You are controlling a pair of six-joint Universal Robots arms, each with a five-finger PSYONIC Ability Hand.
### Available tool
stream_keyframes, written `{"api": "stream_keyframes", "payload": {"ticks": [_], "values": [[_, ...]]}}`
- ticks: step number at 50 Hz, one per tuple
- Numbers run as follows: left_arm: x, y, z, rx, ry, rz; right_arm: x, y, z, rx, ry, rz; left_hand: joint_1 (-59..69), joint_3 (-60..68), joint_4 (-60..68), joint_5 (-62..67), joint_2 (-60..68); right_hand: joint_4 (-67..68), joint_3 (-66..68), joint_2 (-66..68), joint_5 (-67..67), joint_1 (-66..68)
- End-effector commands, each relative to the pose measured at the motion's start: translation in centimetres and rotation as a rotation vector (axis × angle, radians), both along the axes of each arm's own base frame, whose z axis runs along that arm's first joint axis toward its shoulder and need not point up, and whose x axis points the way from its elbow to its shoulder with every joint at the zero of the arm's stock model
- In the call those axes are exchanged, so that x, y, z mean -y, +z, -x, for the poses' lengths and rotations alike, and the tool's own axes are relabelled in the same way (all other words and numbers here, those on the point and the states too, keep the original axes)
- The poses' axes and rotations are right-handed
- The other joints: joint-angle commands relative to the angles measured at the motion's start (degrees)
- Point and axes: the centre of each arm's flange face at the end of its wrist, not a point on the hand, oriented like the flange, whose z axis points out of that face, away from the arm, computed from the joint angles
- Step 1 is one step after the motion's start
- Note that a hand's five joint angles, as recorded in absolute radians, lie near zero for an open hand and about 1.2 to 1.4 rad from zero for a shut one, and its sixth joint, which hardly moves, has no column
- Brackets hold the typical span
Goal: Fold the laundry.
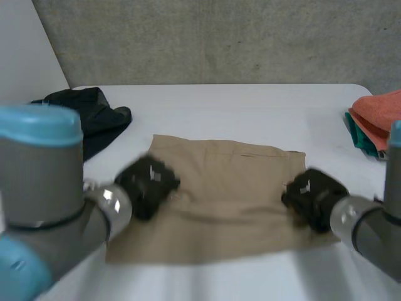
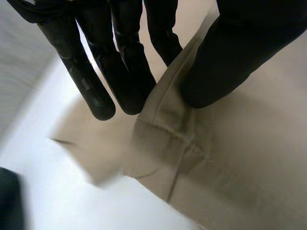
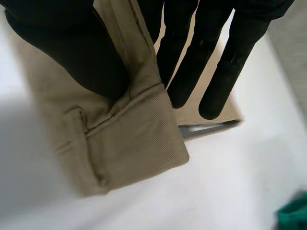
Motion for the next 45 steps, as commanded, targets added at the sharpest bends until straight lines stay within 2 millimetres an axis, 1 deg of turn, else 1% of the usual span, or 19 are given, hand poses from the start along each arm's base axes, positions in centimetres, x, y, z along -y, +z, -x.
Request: {"api": "stream_keyframes", "payload": {"ticks": [1, 5, 8, 14, 15, 16, 17, 18, 19, 24, 26, 27, 29, 31, 35, 38, 42, 44, 45], "values": [[8.7, 0.6, 3.8, -0.181, 0.016, 0.335, 6.0, -0.5, -2.1, 0.113, -0.091, 0.183, 13.48, 11.41, 11.14, 12.82, 11.12, 11.22, 11.72, 12.91, 12.26, 15.01], [12.8, -0.6, 5.9, -0.278, 0.008, 0.482, 9.1, -1.3, -3.3, 0.150, -0.095, 0.293, 13.48, 11.41, 11.14, 12.82, 11.12, 11.22, 11.72, 12.91, 12.26, 15.01], [14.3, -1.5, 6.7, -0.307, 0.000, 0.529, 11.9, -2.3, -4.3, 0.195, -0.100, 0.397, 13.48, 11.41, 11.14, 12.82, 11.12, 11.22, 11.72, 12.91, 12.26, 15.01], [16.6, -3.7, 8.2, -0.342, 0.004, 0.583, 15.6, -3.5, -5.5, 0.249, -0.124, 0.547, 13.48, 11.41, 11.14, 12.82, 11.12, 11.22, 11.72, 12.91, 12.26, 15.01], [16.7, -3.9, 8.3, -0.346, 0.002, 0.586, 16.5, -3.8, -5.8, 0.267, -0.135, 0.577, 3.67, 1.61, 1.34, 3.02, 1.32, 1.79, 2.28, 3.48, 2.82, 5.58], [16.7, -4.1, 8.5, -0.350, -0.004, 0.589, 16.7, -4.1, -6.0, 0.273, -0.134, 0.578, -12.91, -14.98, -15.25, -13.57, -15.26, -19.62, -19.13, -17.93, -18.59, -15.83], [16.5, -4.6, 8.8, -0.353, -0.005, 0.594, 16.9, -4.4, -6.1, 0.279, -0.127, 0.579, -55.21, -57.27, -57.54, -55.87, -57.56, -48.64, -48.15, -46.96, -47.61, -44.86], [16.5, -4.5, 8.9, -0.357, -0.002, 0.599, 16.9, -4.8, -6.2, 0.281, -0.122, 0.570, -56.52, -58.59, -58.86, -57.18, -58.88, -58.78, -58.28, -57.09, -57.74, -54.99], [16.3, -4.6, 9.0, -0.357, 0.000, 0.595, 17.0, -4.9, -6.2, 0.293, -0.121, 0.562, -51.34, -53.40, -53.67, -52.00, -53.69, -58.78, -58.28, -57.09, -57.74, -54.99], [14.7, -5.4, 9.3, -0.362, 0.030, 0.549, 16.3, -4.3, -5.1, 0.390, -0.179, 0.457, -56.52, -58.59, -58.86, -57.18, -58.88, -58.78, -58.28, -57.09, -57.74, -54.99], [14.0, -4.1, 8.9, -0.387, 0.060, 0.541, 15.9, -3.9, -4.0, 0.412, -0.218, 0.388, -56.52, -58.59, -58.86, -57.18, -58.88, -58.78, -58.28, -57.09, -57.74, -54.99], [13.7, -3.4, 8.7, -0.402, 0.068, 0.539, 15.4, -3.1, -2.5, 0.426, -0.266, 0.318, -56.52, -58.59, -58.86, -57.18, -58.88, -58.78, -58.28, -57.09, -57.74, -54.99], [12.8, -2.4, 8.0, -0.431, 0.090, 0.512, 14.6, -2.1, -1.4, 0.445, -0.293, 0.243, -56.52, -58.59, -58.86, -57.18, -58.88, -58.78, -58.28, -57.09, -57.74, -54.99], [11.9, -2.1, 7.6, -0.451, 0.093, 0.488, 12.9, -1.2, -0.3, 0.472, -0.310, 0.109, -56.52, -58.59, -58.86, -57.18, -58.88, -58.78, -58.28, -57.09, -57.74, -54.99], [10.2, -1.6, 6.6, -0.484, 0.103, 0.429, 10.6, -2.7, 0.3, 0.471, -0.313, -0.095, -56.52, -58.59, -58.86, -57.18, -58.88, -56.53, -56.03, -54.84, -55.49, -52.74], [9.2, -1.6, 6.1, -0.502, 0.108, 0.393, 10.1, -3.5, 0.6, 0.466, -0.316, -0.129, -56.52, -58.59, -58.86, -57.18, -58.88, -51.98, -51.49, -50.30, -50.95, -48.19], [8.5, -1.9, 5.9, -0.515, 0.113, 0.360, 10.5, -4.7, 1.1, 0.462, -0.327, -0.112, -56.52, -58.59, -58.86, -57.18, -58.88, -33.68, -33.18, -31.99, -32.65, -29.89], [8.3, -2.0, 5.8, -0.516, 0.116, 0.349, 11.2, -5.9, 1.2, 0.437, -0.323, -0.080, -56.52, -58.59, -58.86, -57.18, -58.88, 11.00, 11.49, 12.68, 12.03, 14.78], [8.3, -2.0, 5.8, -0.514, 0.116, 0.345, 11.3, -5.9, 1.2, 0.428, -0.323, -0.069, -56.52, -58.59, -58.86, -57.18, -58.88, 11.22, 11.72, 12.91, 12.25, 15.01]]}}
